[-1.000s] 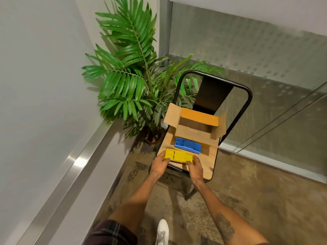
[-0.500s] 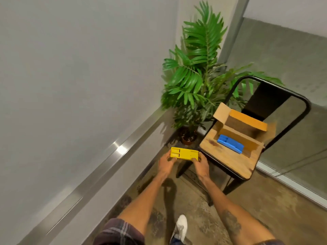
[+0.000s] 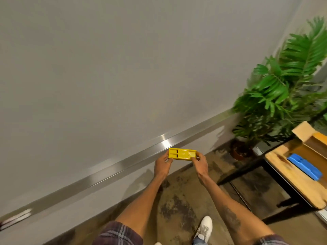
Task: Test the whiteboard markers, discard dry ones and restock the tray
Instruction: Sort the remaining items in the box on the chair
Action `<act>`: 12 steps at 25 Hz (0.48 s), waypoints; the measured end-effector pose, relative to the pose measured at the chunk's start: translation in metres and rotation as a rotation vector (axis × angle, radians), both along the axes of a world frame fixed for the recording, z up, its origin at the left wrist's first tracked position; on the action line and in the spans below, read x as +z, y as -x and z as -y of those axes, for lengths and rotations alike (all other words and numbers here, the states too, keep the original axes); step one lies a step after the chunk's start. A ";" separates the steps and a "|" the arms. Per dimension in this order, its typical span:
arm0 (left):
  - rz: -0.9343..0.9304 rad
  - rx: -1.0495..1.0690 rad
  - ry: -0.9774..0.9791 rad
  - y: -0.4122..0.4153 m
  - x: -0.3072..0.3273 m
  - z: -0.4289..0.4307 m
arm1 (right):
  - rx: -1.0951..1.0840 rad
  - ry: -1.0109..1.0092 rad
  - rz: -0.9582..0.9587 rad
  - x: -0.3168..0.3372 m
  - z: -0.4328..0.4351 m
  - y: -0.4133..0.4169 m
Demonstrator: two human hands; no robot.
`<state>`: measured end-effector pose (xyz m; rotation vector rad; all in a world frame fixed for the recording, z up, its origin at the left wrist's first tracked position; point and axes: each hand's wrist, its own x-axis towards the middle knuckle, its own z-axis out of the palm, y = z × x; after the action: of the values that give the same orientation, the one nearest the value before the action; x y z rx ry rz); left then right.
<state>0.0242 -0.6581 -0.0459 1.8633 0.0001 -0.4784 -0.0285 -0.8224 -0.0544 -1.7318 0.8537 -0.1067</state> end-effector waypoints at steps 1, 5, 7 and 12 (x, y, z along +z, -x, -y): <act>0.007 0.046 -0.008 0.001 -0.001 -0.019 | 0.036 -0.006 0.011 0.001 -0.019 -0.006; 0.020 0.255 0.002 0.004 0.000 -0.094 | 0.189 -0.027 0.023 0.001 -0.091 -0.035; 0.017 0.357 0.014 0.004 0.000 -0.128 | 0.275 -0.024 0.018 -0.002 -0.124 -0.051; 0.016 0.590 -0.019 0.003 0.005 -0.196 | 0.479 -0.008 0.074 -0.003 -0.198 -0.082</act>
<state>0.0208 -0.4621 -0.0413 1.7785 0.5298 -0.0522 0.0538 -0.6248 -0.0577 -1.8658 0.3676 0.1519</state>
